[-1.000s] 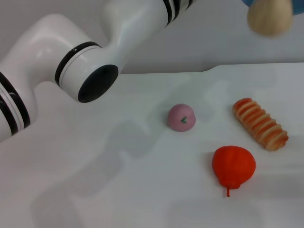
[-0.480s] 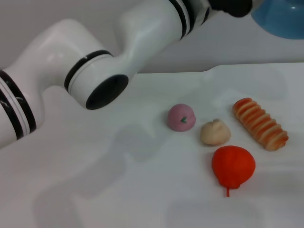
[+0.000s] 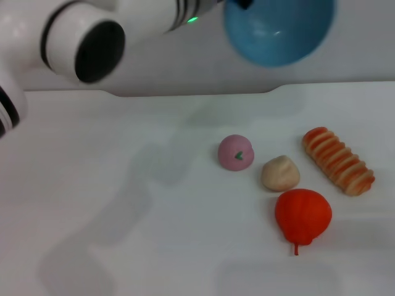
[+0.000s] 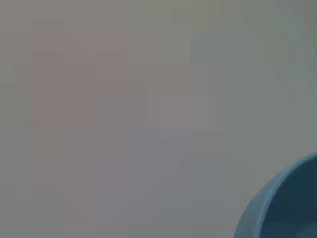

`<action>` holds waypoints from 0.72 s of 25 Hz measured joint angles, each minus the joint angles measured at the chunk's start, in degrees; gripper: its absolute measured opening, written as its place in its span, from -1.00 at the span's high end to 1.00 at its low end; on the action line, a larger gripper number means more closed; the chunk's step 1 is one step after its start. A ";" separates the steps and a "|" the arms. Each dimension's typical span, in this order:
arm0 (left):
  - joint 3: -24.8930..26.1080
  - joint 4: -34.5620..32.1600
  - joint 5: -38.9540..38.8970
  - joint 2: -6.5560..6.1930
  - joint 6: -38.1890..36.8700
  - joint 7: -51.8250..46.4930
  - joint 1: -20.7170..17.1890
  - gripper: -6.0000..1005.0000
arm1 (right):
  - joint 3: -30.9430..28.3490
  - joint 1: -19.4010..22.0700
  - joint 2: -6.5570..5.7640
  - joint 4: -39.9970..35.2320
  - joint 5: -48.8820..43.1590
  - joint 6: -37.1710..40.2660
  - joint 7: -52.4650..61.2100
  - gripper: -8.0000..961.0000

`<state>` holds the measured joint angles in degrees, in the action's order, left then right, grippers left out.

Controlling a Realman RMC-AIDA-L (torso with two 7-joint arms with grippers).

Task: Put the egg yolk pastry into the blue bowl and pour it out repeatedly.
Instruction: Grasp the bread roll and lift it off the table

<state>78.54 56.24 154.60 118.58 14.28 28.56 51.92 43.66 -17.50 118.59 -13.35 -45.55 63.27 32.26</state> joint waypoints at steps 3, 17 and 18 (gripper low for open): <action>3.95 -1.20 0.00 -0.13 8.84 0.00 1.12 0.99 | 0.22 -0.63 -0.01 0.00 -0.18 0.00 0.00 -0.06; 12.82 -9.57 0.00 -0.46 22.03 -3.67 -0.19 0.99 | 0.46 -4.42 -0.20 -0.58 -2.68 -1.04 0.49 -0.06; 13.61 -10.16 0.02 -0.47 22.85 -3.68 -0.24 0.99 | 0.46 -4.86 -0.21 -0.59 -2.91 -1.87 0.62 -0.06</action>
<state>92.15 46.08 154.62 118.10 37.14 24.88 51.69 44.12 -22.36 118.38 -13.94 -48.46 61.39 32.88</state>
